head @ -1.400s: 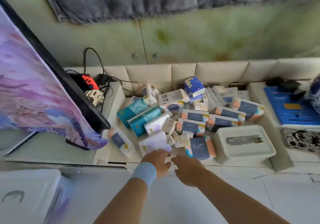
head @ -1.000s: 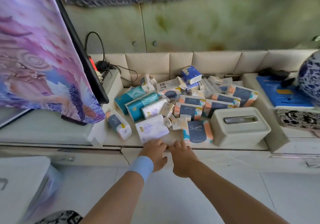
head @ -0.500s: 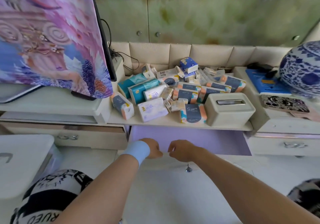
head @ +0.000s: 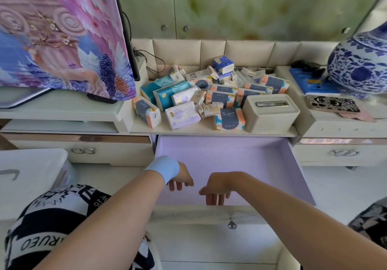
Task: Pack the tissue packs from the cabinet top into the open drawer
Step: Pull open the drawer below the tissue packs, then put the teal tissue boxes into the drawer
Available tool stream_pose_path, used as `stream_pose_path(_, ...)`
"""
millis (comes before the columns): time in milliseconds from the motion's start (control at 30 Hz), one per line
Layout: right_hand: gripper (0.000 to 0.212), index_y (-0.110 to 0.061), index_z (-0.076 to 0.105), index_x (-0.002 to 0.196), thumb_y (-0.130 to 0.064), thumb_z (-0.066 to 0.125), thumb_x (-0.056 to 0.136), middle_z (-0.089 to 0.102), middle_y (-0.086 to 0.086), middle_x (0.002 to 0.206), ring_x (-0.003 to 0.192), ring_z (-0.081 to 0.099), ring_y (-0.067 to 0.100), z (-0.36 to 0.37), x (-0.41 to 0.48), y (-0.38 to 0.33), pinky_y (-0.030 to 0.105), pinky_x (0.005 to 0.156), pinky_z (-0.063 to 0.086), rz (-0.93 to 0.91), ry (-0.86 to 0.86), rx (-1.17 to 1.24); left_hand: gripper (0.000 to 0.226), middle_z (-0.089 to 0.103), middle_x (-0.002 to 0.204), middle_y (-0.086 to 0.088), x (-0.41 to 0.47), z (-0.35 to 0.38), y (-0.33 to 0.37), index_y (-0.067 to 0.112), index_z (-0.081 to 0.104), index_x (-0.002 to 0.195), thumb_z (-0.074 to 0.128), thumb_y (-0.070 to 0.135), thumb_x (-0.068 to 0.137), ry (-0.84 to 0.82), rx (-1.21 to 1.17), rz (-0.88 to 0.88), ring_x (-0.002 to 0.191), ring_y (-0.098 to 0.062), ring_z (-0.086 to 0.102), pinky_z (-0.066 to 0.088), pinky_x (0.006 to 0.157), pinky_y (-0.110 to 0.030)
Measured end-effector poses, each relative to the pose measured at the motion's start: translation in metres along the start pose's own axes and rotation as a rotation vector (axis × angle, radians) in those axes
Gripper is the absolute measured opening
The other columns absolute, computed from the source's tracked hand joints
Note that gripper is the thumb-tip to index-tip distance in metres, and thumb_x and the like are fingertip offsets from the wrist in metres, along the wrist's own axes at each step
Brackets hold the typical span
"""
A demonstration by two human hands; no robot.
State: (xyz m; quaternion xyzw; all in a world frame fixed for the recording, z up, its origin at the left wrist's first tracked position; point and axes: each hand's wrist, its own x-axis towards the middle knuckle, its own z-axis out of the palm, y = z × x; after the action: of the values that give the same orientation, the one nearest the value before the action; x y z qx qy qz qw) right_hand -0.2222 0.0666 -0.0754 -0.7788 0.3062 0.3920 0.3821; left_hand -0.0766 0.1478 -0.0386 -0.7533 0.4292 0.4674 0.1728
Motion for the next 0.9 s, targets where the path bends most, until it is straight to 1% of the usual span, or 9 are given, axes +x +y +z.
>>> stream_pose_path(100,0.036,-0.013,0.07,0.107,-0.039,0.048,0.099,0.076,0.003,0.099,0.081,0.073,0.022,-0.016,-0.005,-0.008,0.037,0.089,0.052,-0.029,0.046,0.012,0.04,0.067,0.111,0.002,-0.009,-0.025,-0.007,0.016,0.062,0.124,0.048,0.041,0.096,0.19,0.046,0.071,0.098,-0.02,0.068,0.053,0.088,-0.033)
stream_pose_path(167,0.032,-0.011,0.067,0.114,-0.033,0.051,0.098,0.073,0.004,0.103,0.083,0.071,0.021,-0.041,-0.011,-0.017,0.033,0.084,0.054,-0.087,0.285,0.041,0.036,0.067,0.112,0.001,-0.018,-0.049,-0.011,0.019,0.064,0.122,0.049,0.038,0.096,0.311,0.024,0.105,0.098,-0.019,0.068,0.052,0.088,-0.031)
stream_pose_path(233,0.023,-0.015,0.069,0.107,-0.029,0.054,0.096,0.071,0.002,0.099,0.081,0.066,0.017,-0.072,-0.015,-0.027,0.033,0.081,0.056,-0.15,0.507,0.118,0.033,0.064,0.119,0.002,-0.026,-0.075,-0.016,0.021,0.064,0.123,0.049,0.036,0.097,0.421,0.031,0.121,0.104,-0.019,0.064,0.05,0.09,-0.03)
stream_pose_path(300,0.02,-0.02,0.07,0.099,-0.03,0.053,0.095,0.069,0.002,0.099,0.085,0.064,0.018,-0.104,-0.018,-0.037,0.035,0.08,0.057,-0.188,0.68,0.105,0.032,0.059,0.127,0.002,-0.027,-0.102,-0.022,0.025,0.062,0.126,0.049,0.034,0.097,0.531,0.081,0.121,0.112,-0.021,0.057,0.047,0.093,-0.029)
stream_pose_path(367,0.025,-0.022,0.071,0.104,-0.03,0.049,0.096,0.067,0.0,0.106,0.094,0.063,0.02,-0.132,-0.016,-0.049,0.033,0.08,0.055,-0.199,0.788,0.014,0.033,0.056,0.132,0.003,-0.02,-0.127,-0.029,0.03,0.058,0.127,0.048,0.036,0.096,0.621,0.099,0.109,0.116,-0.022,0.055,0.046,0.095,-0.031)
stream_pose_path(533,0.028,-0.029,0.066,0.116,-0.025,0.046,0.096,0.062,-0.002,0.126,0.114,0.057,0.02,-0.189,0.008,-0.075,0.035,0.095,0.05,-0.21,0.873,-0.119,0.043,0.048,0.14,0.0,0.015,-0.182,-0.042,0.032,0.047,0.137,0.047,0.034,0.094,0.748,-0.003,0.101,0.121,-0.024,0.05,0.044,0.092,-0.032)
stream_pose_path(733,0.036,-0.029,0.053,0.13,-0.025,0.052,0.094,0.042,0.002,0.141,0.118,0.054,0.025,-0.234,0.058,-0.097,0.039,0.093,0.048,-0.203,0.957,-0.202,0.063,0.022,0.155,-0.005,0.061,-0.223,-0.053,0.023,0.025,0.151,0.052,0.03,0.095,0.919,-0.016,0.045,0.142,-0.029,0.022,0.035,0.11,-0.046)
stream_pose_path(833,0.054,-0.03,0.037,0.144,-0.029,0.056,0.093,0.03,0.005,0.148,0.132,0.04,0.029,-0.249,0.08,-0.108,0.046,0.1,0.045,-0.154,0.964,-0.29,0.072,0.006,0.162,-0.008,0.084,-0.236,-0.068,0.021,0.011,0.154,0.052,0.025,0.095,0.939,0.005,0.0,0.147,-0.03,0.011,0.028,0.114,-0.044)
stream_pose_path(900,0.066,-0.034,0.023,0.151,-0.034,0.056,0.094,0.021,0.007,0.155,0.139,0.032,0.033,-0.257,0.093,-0.115,0.05,0.102,0.043,-0.095,0.922,-0.33,0.076,0.004,0.162,-0.011,0.097,-0.241,-0.08,0.021,0.003,0.155,0.051,0.026,0.096,0.93,-0.029,-0.047,0.147,-0.032,0.011,0.026,0.115,-0.045)
